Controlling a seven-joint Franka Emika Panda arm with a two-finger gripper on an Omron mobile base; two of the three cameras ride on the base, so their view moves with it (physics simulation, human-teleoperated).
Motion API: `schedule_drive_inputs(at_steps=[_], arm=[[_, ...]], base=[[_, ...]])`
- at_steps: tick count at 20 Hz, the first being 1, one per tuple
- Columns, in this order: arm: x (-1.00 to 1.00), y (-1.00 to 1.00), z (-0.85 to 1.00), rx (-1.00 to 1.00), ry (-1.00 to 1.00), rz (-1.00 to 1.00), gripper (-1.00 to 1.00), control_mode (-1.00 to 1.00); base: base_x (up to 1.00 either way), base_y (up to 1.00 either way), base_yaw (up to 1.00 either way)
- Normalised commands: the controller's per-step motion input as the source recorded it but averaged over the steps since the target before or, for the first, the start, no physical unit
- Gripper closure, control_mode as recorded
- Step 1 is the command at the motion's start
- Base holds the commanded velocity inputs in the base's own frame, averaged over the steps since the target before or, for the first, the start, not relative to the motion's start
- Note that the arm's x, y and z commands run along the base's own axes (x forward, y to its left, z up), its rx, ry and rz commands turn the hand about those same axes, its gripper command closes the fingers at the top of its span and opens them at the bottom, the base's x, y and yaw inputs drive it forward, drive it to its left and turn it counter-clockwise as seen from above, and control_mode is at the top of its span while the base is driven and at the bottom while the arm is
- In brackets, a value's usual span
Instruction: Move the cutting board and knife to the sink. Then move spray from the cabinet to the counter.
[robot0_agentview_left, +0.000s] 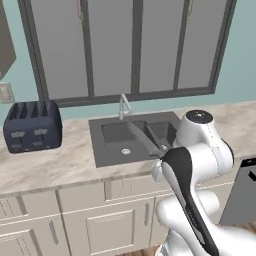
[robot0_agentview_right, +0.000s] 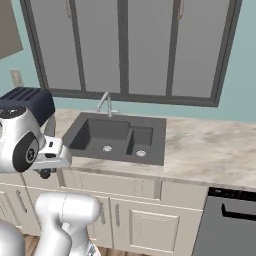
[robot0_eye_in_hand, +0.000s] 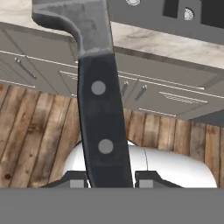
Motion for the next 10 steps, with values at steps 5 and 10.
schedule_drive_inputs(at_steps=[5, 10], arm=[[0.0, 0.0, 0.0, 0.0, 0.0, 0.0, 1.0, 1.0], [0.0, 0.0, 0.0, 0.0, 0.0, 0.0, 1.0, 1.0]], base=[[0.62, -0.17, 0.11], [0.52, -0.15, 0.04]])
